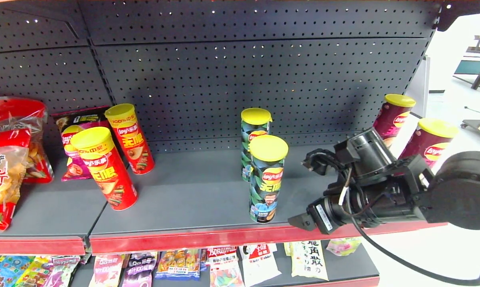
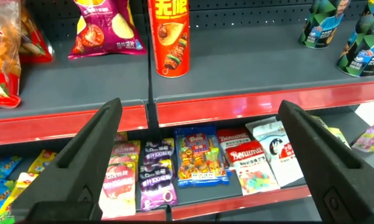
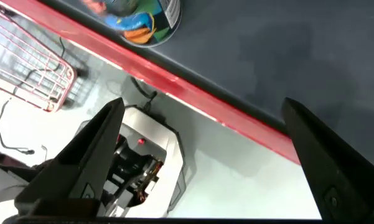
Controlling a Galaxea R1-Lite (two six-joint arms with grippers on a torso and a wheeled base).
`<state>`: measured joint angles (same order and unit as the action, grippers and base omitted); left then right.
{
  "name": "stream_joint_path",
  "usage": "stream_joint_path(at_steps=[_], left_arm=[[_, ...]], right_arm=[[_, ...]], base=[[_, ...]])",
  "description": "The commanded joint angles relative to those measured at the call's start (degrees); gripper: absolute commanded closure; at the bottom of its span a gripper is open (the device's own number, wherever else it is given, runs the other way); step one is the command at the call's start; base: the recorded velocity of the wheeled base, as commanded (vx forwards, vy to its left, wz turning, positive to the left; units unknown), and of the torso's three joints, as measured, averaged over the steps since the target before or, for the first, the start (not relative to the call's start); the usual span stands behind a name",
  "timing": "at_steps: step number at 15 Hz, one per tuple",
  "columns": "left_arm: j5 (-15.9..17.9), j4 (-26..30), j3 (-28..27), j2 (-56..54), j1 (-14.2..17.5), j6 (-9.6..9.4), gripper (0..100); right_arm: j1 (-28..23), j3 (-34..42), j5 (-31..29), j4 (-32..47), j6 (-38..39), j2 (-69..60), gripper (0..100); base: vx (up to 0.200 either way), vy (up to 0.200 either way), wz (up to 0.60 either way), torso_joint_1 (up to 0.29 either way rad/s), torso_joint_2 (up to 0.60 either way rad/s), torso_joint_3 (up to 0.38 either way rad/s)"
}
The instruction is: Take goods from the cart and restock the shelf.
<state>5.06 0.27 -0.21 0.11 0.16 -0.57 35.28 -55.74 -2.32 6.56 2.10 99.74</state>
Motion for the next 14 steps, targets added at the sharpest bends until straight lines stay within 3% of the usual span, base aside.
stream_joint_path(at_steps=[1,14], left_arm=[[0.04,0.00,0.03,-0.02,0.02,-0.04,0],[0.04,0.00,0.03,-0.02,0.02,-0.04,0]], right_arm=[[-0.04,-1.13,-0.06,-0.14,-0.16,3.44,0],[-4.08,-7.55,-3.40,-0.49,2.03,9.42,0]], base=[[0.000,0.000,0.00,0.000,0.00,0.000],[0.000,0.000,0.00,0.000,0.00,0.000]])
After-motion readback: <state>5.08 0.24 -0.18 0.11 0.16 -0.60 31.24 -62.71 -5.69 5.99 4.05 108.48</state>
